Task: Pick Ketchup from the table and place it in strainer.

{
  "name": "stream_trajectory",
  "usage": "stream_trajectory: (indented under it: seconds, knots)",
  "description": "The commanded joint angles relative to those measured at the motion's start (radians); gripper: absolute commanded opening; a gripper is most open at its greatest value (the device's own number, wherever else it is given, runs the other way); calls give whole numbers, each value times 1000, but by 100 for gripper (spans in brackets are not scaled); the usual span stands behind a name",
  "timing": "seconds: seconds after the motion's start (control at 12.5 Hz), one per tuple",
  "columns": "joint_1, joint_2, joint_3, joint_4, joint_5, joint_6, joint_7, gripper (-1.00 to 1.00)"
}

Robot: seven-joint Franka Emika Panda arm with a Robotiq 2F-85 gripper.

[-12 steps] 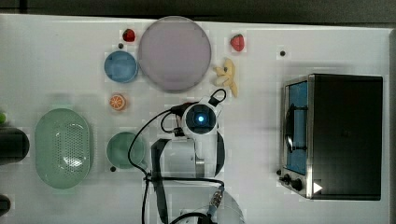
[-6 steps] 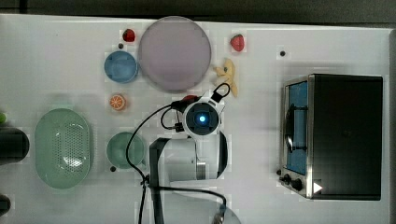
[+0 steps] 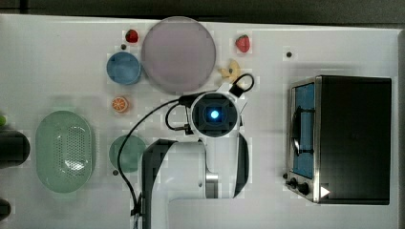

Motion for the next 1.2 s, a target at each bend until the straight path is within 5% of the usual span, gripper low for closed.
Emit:
stream_trajectory:
  seconds: [0.08, 0.8, 1.2]
  knots:
    - [13, -75, 17, 92, 7, -154, -24, 18]
    - [77, -81, 273, 181, 103, -266, 470, 18]
    - [94, 43, 457, 205, 103, -110, 678, 18]
